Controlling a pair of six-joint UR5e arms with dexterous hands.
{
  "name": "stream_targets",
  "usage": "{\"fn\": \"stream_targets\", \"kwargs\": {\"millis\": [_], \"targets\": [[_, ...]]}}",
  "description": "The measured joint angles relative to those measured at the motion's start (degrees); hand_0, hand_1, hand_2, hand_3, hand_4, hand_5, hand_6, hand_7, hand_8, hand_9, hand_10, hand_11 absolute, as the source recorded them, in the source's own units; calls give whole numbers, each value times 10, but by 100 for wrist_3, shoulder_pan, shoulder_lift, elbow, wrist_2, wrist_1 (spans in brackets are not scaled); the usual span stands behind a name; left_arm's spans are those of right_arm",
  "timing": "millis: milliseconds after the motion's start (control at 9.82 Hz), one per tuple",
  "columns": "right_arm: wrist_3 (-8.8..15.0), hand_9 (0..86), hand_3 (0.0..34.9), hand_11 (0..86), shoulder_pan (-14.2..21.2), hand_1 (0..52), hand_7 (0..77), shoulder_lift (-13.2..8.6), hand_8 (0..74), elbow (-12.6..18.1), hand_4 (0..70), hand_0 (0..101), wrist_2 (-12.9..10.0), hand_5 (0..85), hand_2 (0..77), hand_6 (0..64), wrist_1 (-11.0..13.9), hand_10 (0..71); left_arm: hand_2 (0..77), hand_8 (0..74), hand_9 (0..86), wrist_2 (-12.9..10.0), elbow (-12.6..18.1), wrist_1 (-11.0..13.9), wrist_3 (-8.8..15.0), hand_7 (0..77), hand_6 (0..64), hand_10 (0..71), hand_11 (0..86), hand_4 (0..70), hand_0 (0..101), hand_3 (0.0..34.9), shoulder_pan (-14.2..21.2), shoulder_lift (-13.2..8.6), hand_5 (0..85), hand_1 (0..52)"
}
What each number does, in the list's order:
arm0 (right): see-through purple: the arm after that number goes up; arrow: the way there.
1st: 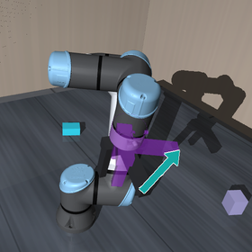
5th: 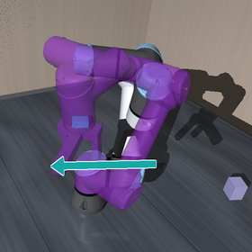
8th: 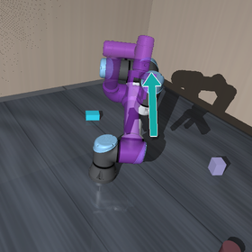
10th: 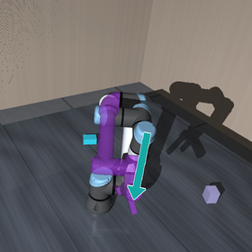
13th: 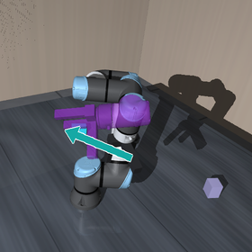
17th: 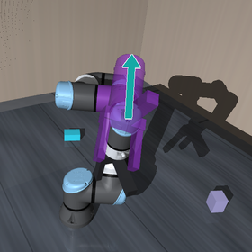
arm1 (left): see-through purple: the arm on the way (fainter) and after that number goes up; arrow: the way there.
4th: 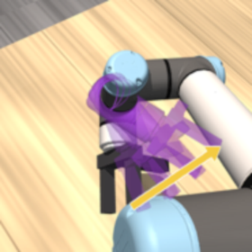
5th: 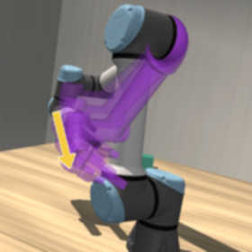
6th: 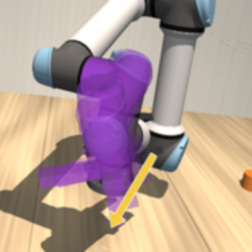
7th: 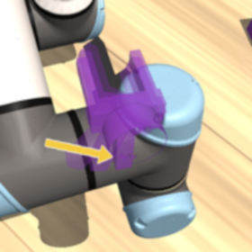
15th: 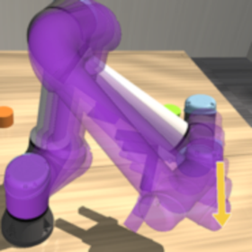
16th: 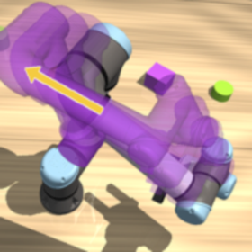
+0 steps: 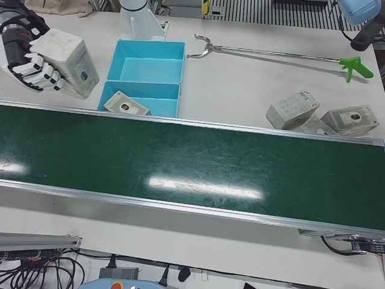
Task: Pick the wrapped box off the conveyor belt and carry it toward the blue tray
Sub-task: 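Carry the white box with the right hand over the blue tray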
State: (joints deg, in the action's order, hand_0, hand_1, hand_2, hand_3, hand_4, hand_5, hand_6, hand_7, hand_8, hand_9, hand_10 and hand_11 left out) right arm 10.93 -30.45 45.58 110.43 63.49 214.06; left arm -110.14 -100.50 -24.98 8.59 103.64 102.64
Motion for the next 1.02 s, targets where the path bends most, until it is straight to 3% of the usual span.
{"fn": "stream_targets", "kwargs": {"millis": [102,204,305,407,509,611,713,814,916,1018], "targets": [[21,818,12,845,229,11,731,48,709,9,698,522,-27,824,327,627,-8,573,5,0,0,0,0,0,0,5,0,5,0,0,0,0,0,0,11,0],[31,802,13,845,401,11,731,114,704,19,698,515,-33,829,327,627,-18,584,5,0,0,0,0,0,0,0,0,0,0,0,0,0,0,0,11,0],[34,791,5,862,513,11,725,201,567,32,649,541,-25,834,327,627,-24,535,5,0,0,0,0,0,0,0,0,5,0,0,0,0,0,0,11,0],[29,791,44,862,565,11,774,292,567,48,398,544,-11,824,327,524,-28,535,5,0,0,0,0,0,0,0,0,5,0,0,0,0,0,0,11,0],[25,802,44,862,591,11,774,384,464,75,398,544,11,824,327,524,-29,453,5,0,0,0,0,0,0,0,0,5,0,0,0,0,0,0,11,0],[24,780,91,862,620,11,774,438,289,91,218,549,31,818,327,398,-30,295,5,0,0,0,0,0,0,0,0,5,0,0,0,0,0,0,11,0],[25,780,91,862,668,11,774,463,289,83,218,549,96,818,327,398,-30,295,5,0,0,0,0,0,0,5,0,0,0,0,0,0,0,0,11,0],[28,0,105,824,716,54,774,459,82,67,131,592,180,11,360,267,-34,104,5,5,0,0,0,0,0,0,0,0,0,0,0,0,0,0,11,0],[30,11,160,5,748,93,0,450,0,56,131,542,236,104,196,0,-35,0,5,5,0,0,0,0,0,0,0,0,0,0,0,0,0,0,11,0],[29,16,186,5,767,93,0,446,0,62,131,489,273,251,196,0,-36,0,5,5,0,0,0,0,0,0,0,5,0,0,0,0,0,0,11,0]]}}
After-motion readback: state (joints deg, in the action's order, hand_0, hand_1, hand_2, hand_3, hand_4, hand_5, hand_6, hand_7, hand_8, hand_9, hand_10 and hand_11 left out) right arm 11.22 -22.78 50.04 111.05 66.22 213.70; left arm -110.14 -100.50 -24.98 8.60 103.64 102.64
